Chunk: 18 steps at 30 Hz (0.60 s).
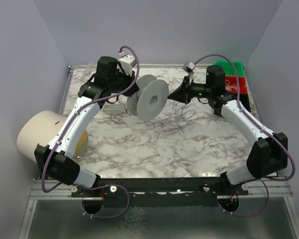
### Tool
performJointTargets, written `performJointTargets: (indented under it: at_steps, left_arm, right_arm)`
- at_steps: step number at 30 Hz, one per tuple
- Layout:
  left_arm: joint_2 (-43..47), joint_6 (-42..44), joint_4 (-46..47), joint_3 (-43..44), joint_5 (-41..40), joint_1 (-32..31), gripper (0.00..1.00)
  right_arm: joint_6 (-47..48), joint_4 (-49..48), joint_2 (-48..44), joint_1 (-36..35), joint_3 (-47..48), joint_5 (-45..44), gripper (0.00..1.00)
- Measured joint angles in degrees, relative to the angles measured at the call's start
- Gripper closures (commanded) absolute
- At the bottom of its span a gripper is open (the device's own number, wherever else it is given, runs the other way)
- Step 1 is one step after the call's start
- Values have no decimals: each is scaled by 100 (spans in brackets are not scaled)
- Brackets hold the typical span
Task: Wrap the cables
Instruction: Wrap the cable around the cable reel.
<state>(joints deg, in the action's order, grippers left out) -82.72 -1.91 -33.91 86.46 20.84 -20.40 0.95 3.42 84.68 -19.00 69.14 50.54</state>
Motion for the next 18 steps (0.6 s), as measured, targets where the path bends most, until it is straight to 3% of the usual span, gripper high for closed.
performJointTargets:
  at_steps: [5,18]
  left_arm:
    - [101,35,33,-2,-212,-157,100]
    - [142,505,197,-129,4,-197,100]
  right_arm:
    - [-756,-127,46,31,-98,785,99]
    - [-2417,-1635,-13,498,-365,706,100]
